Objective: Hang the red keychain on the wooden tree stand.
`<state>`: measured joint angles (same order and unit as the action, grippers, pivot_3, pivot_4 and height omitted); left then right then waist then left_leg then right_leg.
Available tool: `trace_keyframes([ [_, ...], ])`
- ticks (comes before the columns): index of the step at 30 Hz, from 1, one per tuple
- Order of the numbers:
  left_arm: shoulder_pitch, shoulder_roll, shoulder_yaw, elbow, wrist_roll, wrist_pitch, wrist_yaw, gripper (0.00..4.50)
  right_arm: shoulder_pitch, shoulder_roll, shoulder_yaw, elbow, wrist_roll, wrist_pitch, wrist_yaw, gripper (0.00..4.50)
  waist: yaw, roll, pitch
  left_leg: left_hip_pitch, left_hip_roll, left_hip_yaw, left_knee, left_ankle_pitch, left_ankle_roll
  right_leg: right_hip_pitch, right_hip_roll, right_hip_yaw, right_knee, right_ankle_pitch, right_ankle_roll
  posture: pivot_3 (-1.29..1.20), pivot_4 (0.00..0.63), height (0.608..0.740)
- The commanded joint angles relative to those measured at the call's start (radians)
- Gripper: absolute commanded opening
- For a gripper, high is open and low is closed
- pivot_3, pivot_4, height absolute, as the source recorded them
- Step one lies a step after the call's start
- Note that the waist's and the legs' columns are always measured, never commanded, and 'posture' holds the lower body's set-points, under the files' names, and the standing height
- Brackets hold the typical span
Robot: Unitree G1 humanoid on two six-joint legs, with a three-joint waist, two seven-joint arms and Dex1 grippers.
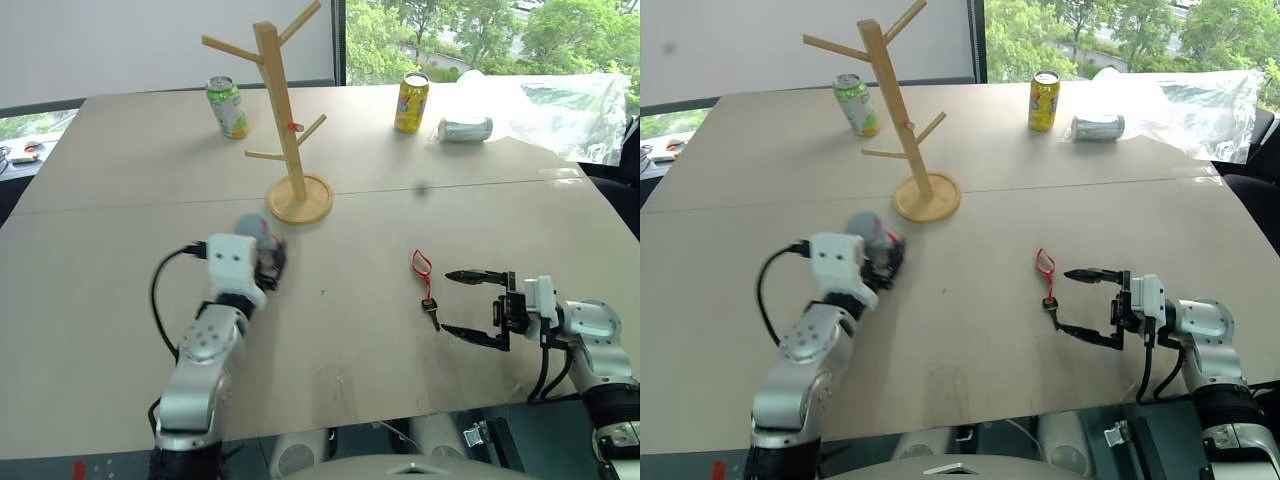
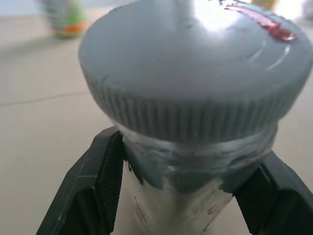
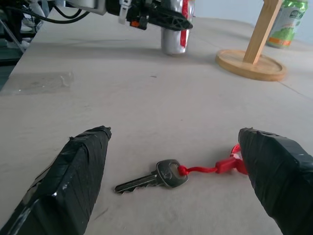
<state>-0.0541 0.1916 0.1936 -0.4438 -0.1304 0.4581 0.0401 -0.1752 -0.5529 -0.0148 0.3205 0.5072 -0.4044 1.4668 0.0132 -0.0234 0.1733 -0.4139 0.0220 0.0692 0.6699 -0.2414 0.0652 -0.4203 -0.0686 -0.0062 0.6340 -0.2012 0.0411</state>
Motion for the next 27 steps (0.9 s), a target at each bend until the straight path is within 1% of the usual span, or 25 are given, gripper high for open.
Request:
trace_keyframes([
  [1, -0.075, -0.014, 0.201, 0.095, 0.041, -0.017, 0.201, 2.57, -0.019, 0.006, -0.023, -0.05, 0.009, 0.002, -0.019, 4.5, -0.001, 0.0, 0.0, 0.0, 0.0, 0.0, 0.0, 0.0, 0.0, 0.0, 0.0, 0.0, 0.0, 0.0, 0.0, 0.0, 0.15, 0.74],
  [4, -0.124, -0.003, 0.323, 0.199, 0.047, -0.019, 0.296, 2.57, -0.022, 0.005, -0.022, -0.067, 0.004, 0.027, -0.04, 4.5, 0.0, 0.0, 0.0, 0.0, 0.0, 0.0, 0.0, 0.0, 0.0, 0.0, 0.001, 0.0, 0.0, 0.002, 0.004, 0.0, 0.15, 0.74],
  [8, -0.156, 0.036, 0.459, 0.347, 0.03, -0.077, 0.373, 2.57, -0.029, 0.007, -0.015, -0.094, -0.006, 0.06, -0.069, 4.5, 0.001, -0.001, 0.0, 0.0, -0.001, 0.0, 0.0, 0.0, 0.0, 0.001, 0.0, -0.001, -0.001, 0.002, 0.004, 0.0, 0.15, 0.74],
  [12, -0.156, 0.062, 0.492, 0.405, 0.035, -0.121, 0.39, 2.57, -0.036, 0.019, -0.012, -0.12, -0.005, 0.067, -0.083, 4.5, -0.001, -0.001, -0.001, 0.001, -0.001, 0.0, 0.0, 0.0, 0.0, 0.001, -0.001, -0.001, 0.0, 0.002, 0.003, 0.0, 0.15, 0.74],
  [19, -0.153, 0.1, 0.511, 0.413, 0.027, -0.152, 0.391, 2.57, -0.047, 0.024, -0.011, -0.136, -0.007, 0.078, -0.084, 4.5, -0.001, -0.001, -0.001, 0.001, 0.0, 0.0, 0.0, 0.0, -0.001, 0.001, -0.003, -0.001, 0.0, 0.002, 0.002, 0.0, 0.15, 0.74],
  [20, -0.153, 0.1, 0.511, 0.407, 0.025, -0.158, 0.389, 3.41, -0.049, 0.024, -0.012, -0.136, -0.007, 0.078, -0.084, 4.5, -0.001, -0.001, -0.001, 0.001, 0.0, 0.0, 0.0, 0.0, -0.001, 0.001, -0.004, -0.001, 0.0, 0.002, 0.002, 0.0, 0.15, 0.74],
  [21, -0.151, 0.1, 0.509, 0.399, 0.025, -0.162, 0.387, 3.72, -0.05, 0.024, -0.012, -0.135, -0.007, 0.078, -0.084, 4.5, -0.001, -0.001, -0.001, 0.0, 0.0, 0.0, 0.0, 0.0, -0.001, 0.001, -0.004, -0.001, 0.0, 0.002, 0.002, 0.0, 0.15, 0.74],
  [22, -0.15, 0.1, 0.508, 0.395, 0.026, -0.163, 0.386, 4.24, -0.051, 0.025, -0.012, -0.134, -0.007, 0.078, -0.084, 4.5, 0.0, -0.001, -0.001, 0.0, 0.0, 0.0, 0.0, 0.0, -0.001, 0.001, -0.004, -0.001, 0.0, 0.002, 0.002, 0.0, 0.15, 0.74],
  [23, -0.149, 0.099, 0.507, 0.39, 0.026, -0.161, 0.386, 4.43, -0.052, 0.025, -0.012, -0.133, -0.008, 0.078, -0.084, 4.5, 0.001, -0.001, -0.001, 0.0, 0.0, 0.0, 0.0, 0.0, -0.001, 0.001, -0.005, -0.001, 0.0, 0.002, 0.002, 0.0, 0.15, 0.74],
  [27, -0.139, 0.086, 0.503, 0.366, 0.027, -0.151, 0.39, 4.43, -0.057, 0.025, -0.013, -0.128, -0.009, 0.077, -0.082, 4.5, 0.001, -0.001, -0.001, 0.0, 0.0, 0.0, 0.0, -0.003, -0.005, 0.001, -0.006, -0.001, 0.0, 0.001, 0.001, 0.0, 0.15, 0.74],
])
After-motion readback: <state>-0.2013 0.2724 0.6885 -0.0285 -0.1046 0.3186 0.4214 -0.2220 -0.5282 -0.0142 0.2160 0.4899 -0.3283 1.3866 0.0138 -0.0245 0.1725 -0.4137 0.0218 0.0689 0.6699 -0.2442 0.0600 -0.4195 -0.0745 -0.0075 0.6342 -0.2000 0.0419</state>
